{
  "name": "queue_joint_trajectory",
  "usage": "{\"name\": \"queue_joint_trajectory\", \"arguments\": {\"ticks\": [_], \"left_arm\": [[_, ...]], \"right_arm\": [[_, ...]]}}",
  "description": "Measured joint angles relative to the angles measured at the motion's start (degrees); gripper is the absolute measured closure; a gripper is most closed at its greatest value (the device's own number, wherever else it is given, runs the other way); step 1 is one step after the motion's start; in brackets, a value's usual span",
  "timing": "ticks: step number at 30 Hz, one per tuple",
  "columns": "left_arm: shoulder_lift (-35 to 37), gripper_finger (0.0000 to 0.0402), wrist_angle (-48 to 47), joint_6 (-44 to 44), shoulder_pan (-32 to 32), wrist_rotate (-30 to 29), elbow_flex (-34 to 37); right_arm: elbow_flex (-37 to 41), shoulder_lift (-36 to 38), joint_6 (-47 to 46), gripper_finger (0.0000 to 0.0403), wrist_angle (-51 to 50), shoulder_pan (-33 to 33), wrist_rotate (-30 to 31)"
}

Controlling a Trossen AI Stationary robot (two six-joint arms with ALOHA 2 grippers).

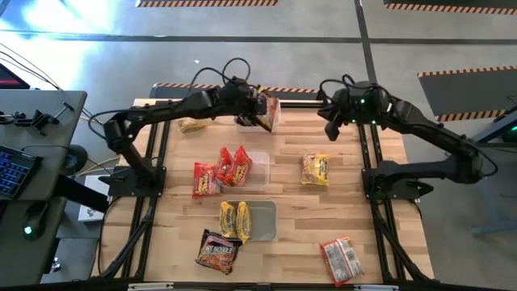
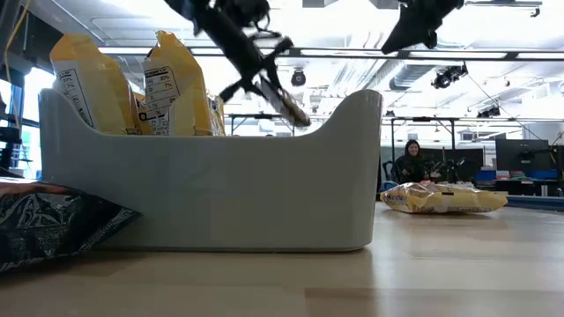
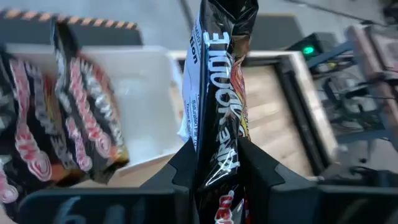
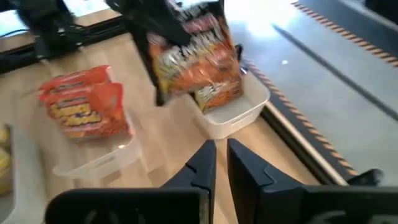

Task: Sort Maruchan noodles
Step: Put the black noodle pack into the white bin

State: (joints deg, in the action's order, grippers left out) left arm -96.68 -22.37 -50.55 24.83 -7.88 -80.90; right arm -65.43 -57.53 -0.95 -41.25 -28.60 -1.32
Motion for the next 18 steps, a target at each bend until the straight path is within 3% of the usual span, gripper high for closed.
{"name": "queue_joint_trajectory", "arguments": {"ticks": [3, 9, 18], "left_arm": [[-3.18, 0.0344, -0.35, -3.30, 0.68, -1.14, 0.05], [-6.46, 0.0344, -1.82, -6.86, 1.51, -10.09, -1.78], [-15.69, 0.0344, -17.58, 0.63, 2.33, -14.39, -19.84]], "right_arm": [[0.66, 0.21, 1.64, 0.0386, -0.48, -2.95, -5.19], [0.66, 0.19, 4.38, 0.0396, -0.48, -5.70, -11.61], [0.66, 0.19, 5.07, 0.0402, -0.51, -7.17, -18.74]]}}
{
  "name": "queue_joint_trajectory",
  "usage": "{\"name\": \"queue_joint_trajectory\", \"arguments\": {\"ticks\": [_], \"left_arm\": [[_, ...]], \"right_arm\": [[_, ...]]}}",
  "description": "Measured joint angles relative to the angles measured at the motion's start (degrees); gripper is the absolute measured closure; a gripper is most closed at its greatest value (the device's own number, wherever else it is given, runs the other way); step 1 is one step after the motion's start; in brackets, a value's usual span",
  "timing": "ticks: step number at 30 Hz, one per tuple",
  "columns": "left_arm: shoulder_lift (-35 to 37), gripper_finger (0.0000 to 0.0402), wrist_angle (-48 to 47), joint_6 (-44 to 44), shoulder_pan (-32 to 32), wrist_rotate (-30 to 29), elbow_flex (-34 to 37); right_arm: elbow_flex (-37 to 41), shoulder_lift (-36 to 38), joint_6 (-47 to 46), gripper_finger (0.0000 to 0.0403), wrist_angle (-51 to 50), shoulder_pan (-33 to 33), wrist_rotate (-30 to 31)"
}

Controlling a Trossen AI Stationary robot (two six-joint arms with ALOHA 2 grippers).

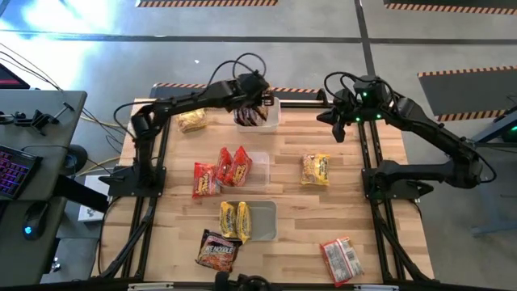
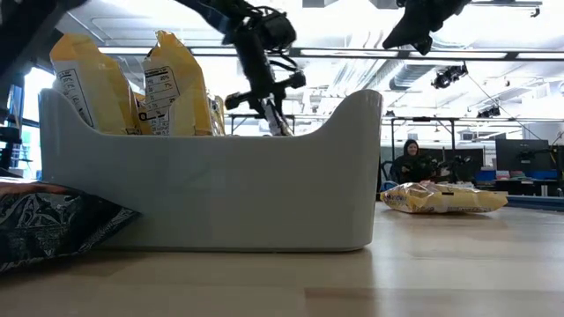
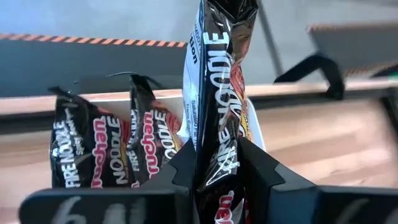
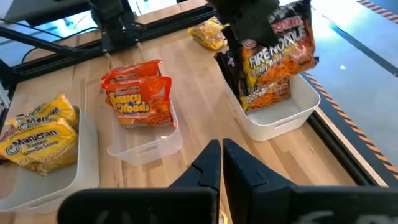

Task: Sort Maruchan noodles
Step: Put the black noodle pack into the white bin

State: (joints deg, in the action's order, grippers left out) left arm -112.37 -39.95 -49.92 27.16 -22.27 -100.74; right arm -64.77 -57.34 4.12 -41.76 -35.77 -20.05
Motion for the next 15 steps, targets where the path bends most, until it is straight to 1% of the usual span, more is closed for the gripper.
{"name": "queue_joint_trajectory", "arguments": {"ticks": [5, 8, 10, 12, 15], "left_arm": [[-8.44, 0.0344, -13.52, 3.17, -0.16, 0.17, -13.89], [-12.07, 0.0344, -19.63, 3.62, -0.17, 0.36, -19.86], [-13.44, 0.0344, -20.83, 3.62, -0.13, 0.47, -21.49], [-14.20, 0.0344, -20.50, 3.53, -0.11, 1.03, -21.67], [-15.27, 0.0344, -20.31, 2.66, -0.13, -0.29, -21.69]], "right_arm": [[0.00, -0.02, 0.25, 0.0402, -0.19, 0.00, -0.10], [0.00, -0.02, 0.20, 0.0402, -0.24, 0.00, -0.11], [0.00, -0.02, 0.15, 0.0403, -0.26, 0.02, -0.17], [0.00, -0.02, 0.30, 0.0403, -0.26, 0.02, -0.23], [0.00, -0.02, 0.42, 0.0403, -0.26, 0.01, -0.24]]}}
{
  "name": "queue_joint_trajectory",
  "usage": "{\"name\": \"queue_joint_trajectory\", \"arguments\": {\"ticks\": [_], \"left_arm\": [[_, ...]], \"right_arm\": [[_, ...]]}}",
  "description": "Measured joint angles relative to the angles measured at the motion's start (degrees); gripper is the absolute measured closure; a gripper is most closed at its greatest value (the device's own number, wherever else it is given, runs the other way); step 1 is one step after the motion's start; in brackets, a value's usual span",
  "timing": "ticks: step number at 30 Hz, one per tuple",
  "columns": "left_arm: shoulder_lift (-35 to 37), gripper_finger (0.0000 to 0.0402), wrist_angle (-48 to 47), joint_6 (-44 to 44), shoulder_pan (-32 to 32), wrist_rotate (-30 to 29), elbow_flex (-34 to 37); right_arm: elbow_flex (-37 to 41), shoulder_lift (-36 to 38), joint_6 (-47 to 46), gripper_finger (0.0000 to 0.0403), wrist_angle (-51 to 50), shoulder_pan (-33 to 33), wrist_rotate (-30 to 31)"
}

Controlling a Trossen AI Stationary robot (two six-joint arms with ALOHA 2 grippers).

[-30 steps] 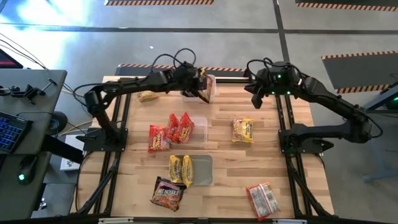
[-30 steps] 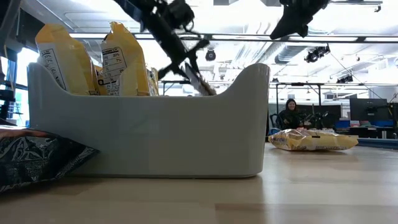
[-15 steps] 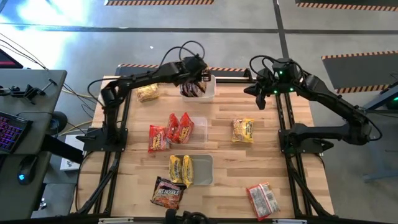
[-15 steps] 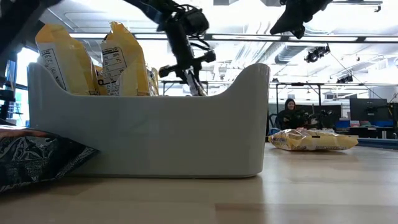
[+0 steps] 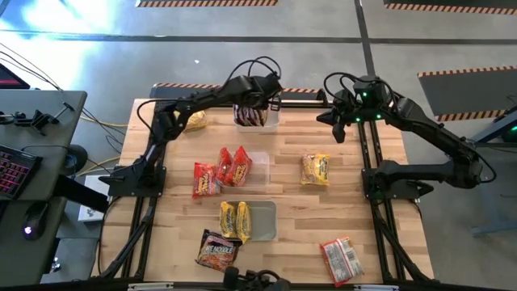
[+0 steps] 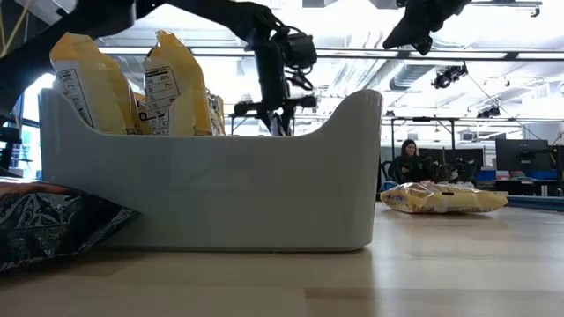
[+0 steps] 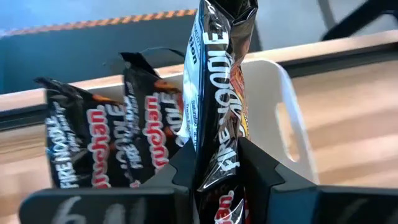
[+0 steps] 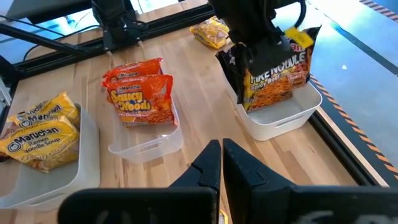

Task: Sort Maruchan noodles
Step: Put the black noodle pack into the white bin

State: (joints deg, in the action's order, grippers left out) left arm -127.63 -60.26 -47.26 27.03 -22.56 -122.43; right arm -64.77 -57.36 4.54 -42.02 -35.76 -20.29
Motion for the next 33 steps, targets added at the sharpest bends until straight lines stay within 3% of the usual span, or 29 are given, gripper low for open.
{"name": "queue_joint_trajectory", "arguments": {"ticks": [5, 20, 33], "left_arm": [[-0.97, 0.0344, 0.56, -1.42, -0.11, -1.49, -0.13], [-4.85, 0.0345, 1.42, -4.77, -0.48, 1.33, -0.07], [-4.87, 0.0340, 1.41, -4.92, -0.44, -1.30, -0.04]], "right_arm": [[0.00, 0.00, 0.00, 0.0403, 0.00, 0.01, -0.13], [0.00, -0.02, 0.72, 0.0403, -0.59, 0.01, -0.11], [0.00, -0.02, 1.55, 0.0403, -0.61, 0.01, -0.09]]}}
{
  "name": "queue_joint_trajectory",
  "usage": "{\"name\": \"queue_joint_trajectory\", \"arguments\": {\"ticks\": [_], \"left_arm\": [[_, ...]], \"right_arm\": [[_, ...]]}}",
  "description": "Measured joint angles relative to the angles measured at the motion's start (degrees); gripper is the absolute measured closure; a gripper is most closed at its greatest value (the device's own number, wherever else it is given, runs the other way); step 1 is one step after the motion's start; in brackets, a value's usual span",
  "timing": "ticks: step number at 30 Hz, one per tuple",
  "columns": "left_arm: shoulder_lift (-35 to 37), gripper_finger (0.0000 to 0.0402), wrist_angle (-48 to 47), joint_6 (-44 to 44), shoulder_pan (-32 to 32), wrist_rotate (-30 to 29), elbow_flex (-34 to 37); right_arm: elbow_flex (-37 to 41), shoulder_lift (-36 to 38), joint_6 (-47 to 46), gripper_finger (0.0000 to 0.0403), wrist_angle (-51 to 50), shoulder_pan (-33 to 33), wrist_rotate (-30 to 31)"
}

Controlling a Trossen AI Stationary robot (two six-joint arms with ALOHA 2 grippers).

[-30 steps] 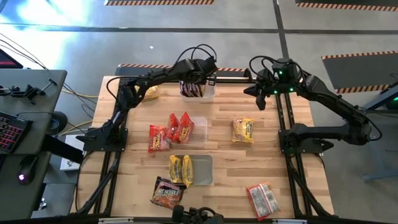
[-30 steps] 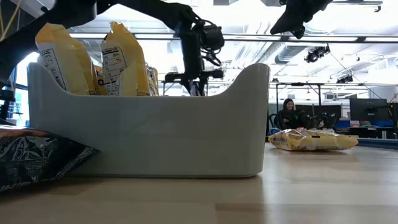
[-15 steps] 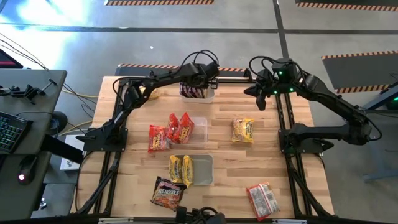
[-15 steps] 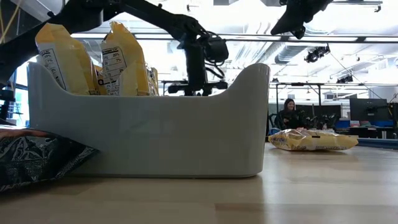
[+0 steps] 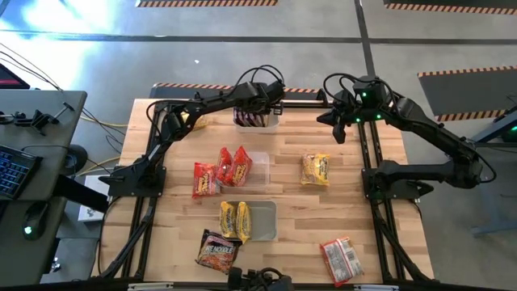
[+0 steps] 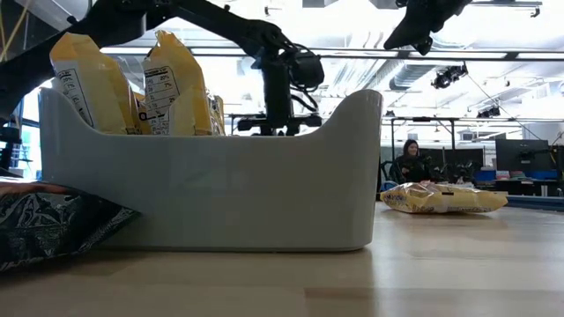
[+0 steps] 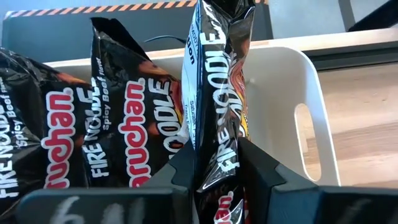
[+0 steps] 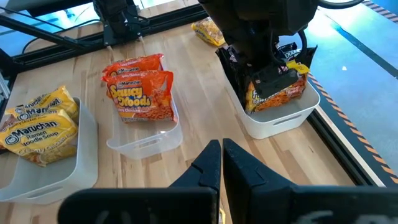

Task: Sort Maruchan noodles
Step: Put the black noodle pack into the white bin, then put the orange noodle pack into the transparent bin

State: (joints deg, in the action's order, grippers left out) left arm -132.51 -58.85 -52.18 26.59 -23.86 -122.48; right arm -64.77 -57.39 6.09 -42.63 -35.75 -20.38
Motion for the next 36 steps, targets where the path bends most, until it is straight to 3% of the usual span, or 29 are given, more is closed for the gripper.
{"name": "queue_joint_trajectory", "arguments": {"ticks": [7, 24, 28, 36], "left_arm": [[-0.24, 0.0338, 2.17, 0.95, -0.02, 1.14, 1.95], [0.42, 0.0232, 3.00, 5.32, -0.46, 1.06, 1.77], [1.70, 0.0230, 1.11, 7.70, -0.75, 0.47, 0.10], [10.39, 0.0250, 0.72, 13.42, -4.49, -6.32, -0.18]], "right_arm": [[0.00, 0.00, -0.02, 0.0403, 0.00, 0.00, 0.02], [0.00, 0.00, 0.17, 0.0403, 0.00, 0.00, 0.18], [0.00, 0.00, 0.22, 0.0403, 0.00, 0.00, 0.16], [0.00, 0.02, 4.12, 0.0403, 0.05, 0.00, 0.13]]}}
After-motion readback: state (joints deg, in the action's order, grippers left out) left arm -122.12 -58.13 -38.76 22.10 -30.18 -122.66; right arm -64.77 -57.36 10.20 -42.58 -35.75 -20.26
